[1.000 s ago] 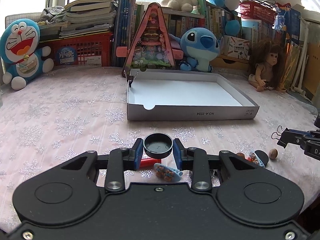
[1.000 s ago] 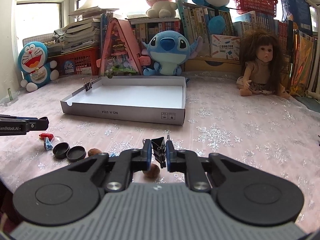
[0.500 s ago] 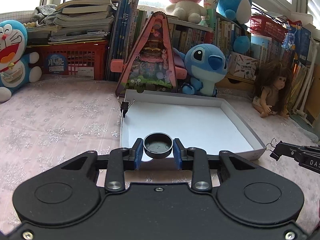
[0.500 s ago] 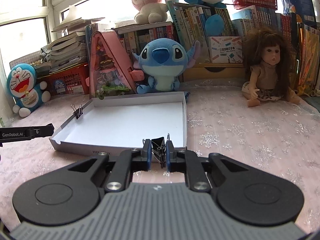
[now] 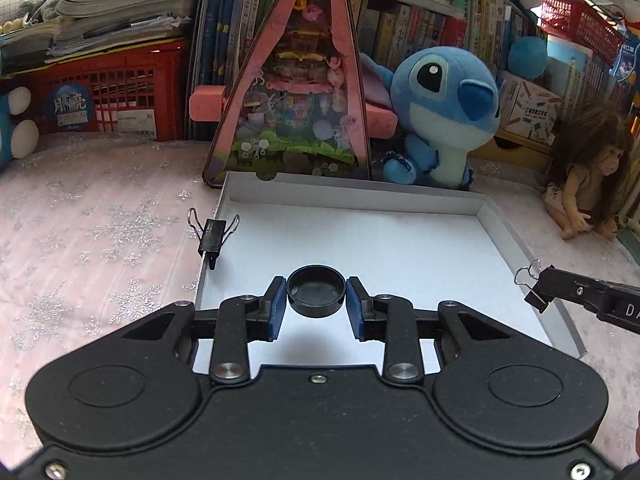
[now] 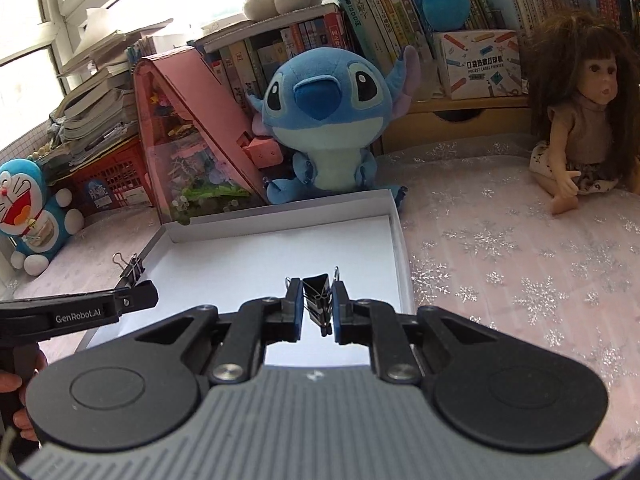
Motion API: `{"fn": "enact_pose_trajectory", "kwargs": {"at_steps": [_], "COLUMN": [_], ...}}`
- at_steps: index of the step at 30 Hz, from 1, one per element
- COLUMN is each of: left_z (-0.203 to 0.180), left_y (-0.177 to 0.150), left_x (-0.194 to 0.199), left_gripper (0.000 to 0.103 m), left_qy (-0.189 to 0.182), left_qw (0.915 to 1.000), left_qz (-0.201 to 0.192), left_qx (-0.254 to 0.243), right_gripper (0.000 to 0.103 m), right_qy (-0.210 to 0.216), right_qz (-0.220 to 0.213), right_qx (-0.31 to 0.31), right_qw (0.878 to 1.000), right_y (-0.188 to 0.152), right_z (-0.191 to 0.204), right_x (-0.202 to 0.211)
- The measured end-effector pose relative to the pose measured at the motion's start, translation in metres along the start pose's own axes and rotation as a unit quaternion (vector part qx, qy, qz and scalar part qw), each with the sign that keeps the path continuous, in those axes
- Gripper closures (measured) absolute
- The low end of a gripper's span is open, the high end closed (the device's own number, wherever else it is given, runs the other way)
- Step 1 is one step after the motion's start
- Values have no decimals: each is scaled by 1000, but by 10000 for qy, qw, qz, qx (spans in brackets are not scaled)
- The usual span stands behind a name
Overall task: Organize rigid objects
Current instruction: 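Carry the black lid with the left gripper while the right gripper carries the binder clip into the tray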
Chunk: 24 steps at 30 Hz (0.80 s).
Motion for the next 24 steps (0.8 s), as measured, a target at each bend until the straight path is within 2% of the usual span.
{"fn": "enact_pose_trajectory", "kwargs": {"at_steps": [6, 14, 24], "left_z": [0, -4, -6], "left_y": [-1, -10, -12], "left_x": [-28, -41, -39], "left_gripper": [73, 73, 73], "left_qy": [199, 210, 214], "left_qw": [9997, 9995, 9996], "left_qz": [138, 219, 136], "left_qx": [-85, -90, -125], "right_gripper": [85, 85, 85], "right_qy": [-301, -296, -334], "right_qz": [174, 211, 222], "right_qx": [-116, -111, -1], "right_qw": [9993, 9993, 9992], "right_y": [0, -4, -8], "right_z": [-17, -18, -16], "right_x": [-30, -42, -46]}}
Point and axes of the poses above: each gripper's, at about its wrist camera, not at the fingertips, and x roughly against the way its jaws point, z to its left, y to its top, the point moved 10 cm from there along -x, roughly the way its jaws point, and after that the axes turned 6 degrees about y, right-handed, at the moved point
